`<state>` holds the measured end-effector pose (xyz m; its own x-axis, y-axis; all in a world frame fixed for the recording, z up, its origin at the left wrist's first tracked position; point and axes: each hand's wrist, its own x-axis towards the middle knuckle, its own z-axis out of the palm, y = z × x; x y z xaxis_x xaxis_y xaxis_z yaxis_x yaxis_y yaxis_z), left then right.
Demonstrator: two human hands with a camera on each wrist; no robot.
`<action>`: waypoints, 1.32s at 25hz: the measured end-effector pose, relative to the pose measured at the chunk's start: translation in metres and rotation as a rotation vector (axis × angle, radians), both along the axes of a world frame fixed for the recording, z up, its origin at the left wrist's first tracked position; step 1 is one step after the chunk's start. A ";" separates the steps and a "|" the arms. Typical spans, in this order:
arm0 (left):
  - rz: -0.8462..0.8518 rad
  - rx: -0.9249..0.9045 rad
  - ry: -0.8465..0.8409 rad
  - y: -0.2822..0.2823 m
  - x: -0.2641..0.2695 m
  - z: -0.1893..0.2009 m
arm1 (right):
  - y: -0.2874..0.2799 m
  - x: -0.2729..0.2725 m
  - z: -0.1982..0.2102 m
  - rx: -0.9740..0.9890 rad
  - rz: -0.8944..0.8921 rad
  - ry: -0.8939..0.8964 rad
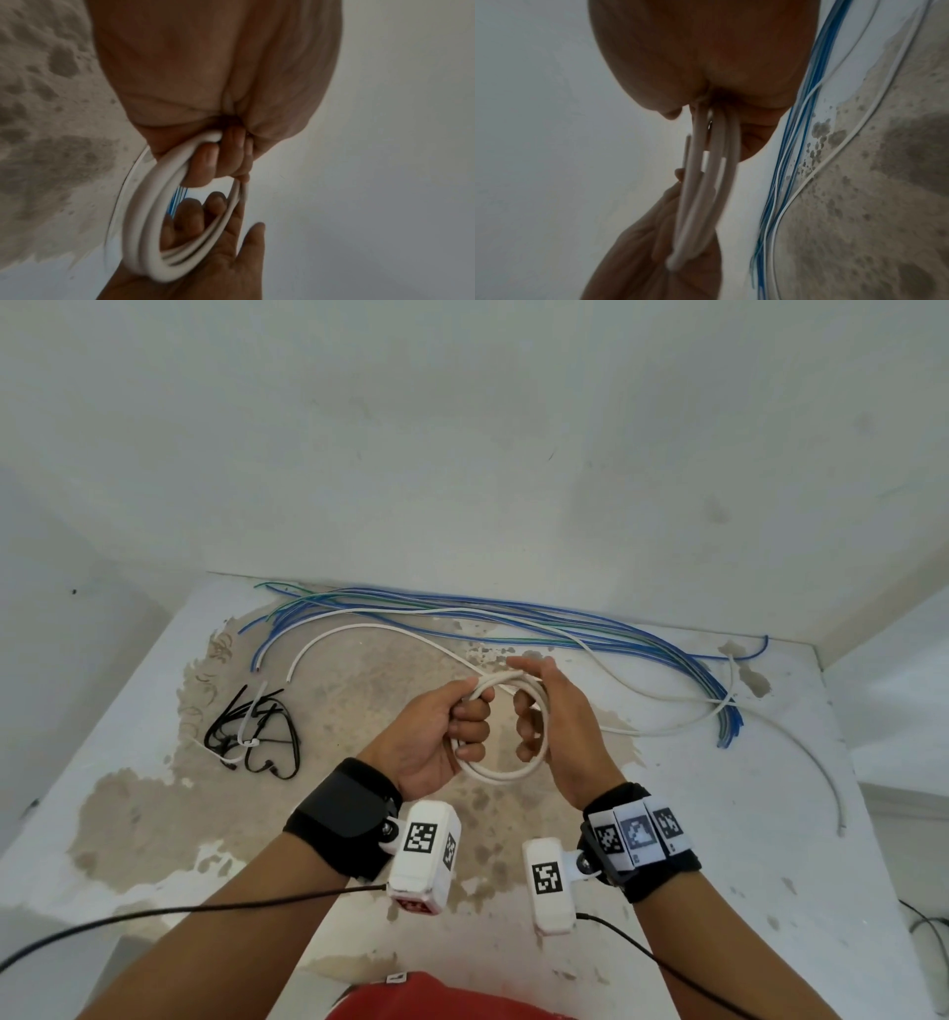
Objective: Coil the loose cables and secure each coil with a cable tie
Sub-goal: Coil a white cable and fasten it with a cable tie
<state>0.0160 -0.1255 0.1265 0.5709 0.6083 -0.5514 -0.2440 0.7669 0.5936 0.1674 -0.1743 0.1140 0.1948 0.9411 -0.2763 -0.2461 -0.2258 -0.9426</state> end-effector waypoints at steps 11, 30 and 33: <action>0.059 -0.007 0.008 0.016 -0.059 -0.006 | 0.018 -0.061 -0.017 0.100 -0.006 -0.325; 0.248 -0.077 0.147 0.111 -0.348 -0.063 | 0.133 -0.295 -0.110 -0.140 0.363 -0.784; 0.277 -0.061 0.221 0.120 -0.380 -0.067 | 0.149 -0.335 -0.137 -0.035 0.578 -1.107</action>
<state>-0.3643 -0.0051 0.0596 0.2519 0.6856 -0.6830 -0.3187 0.7251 0.6104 -0.1672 -0.0248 -0.0235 -0.1008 0.9619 -0.2542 0.8183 -0.0652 -0.5711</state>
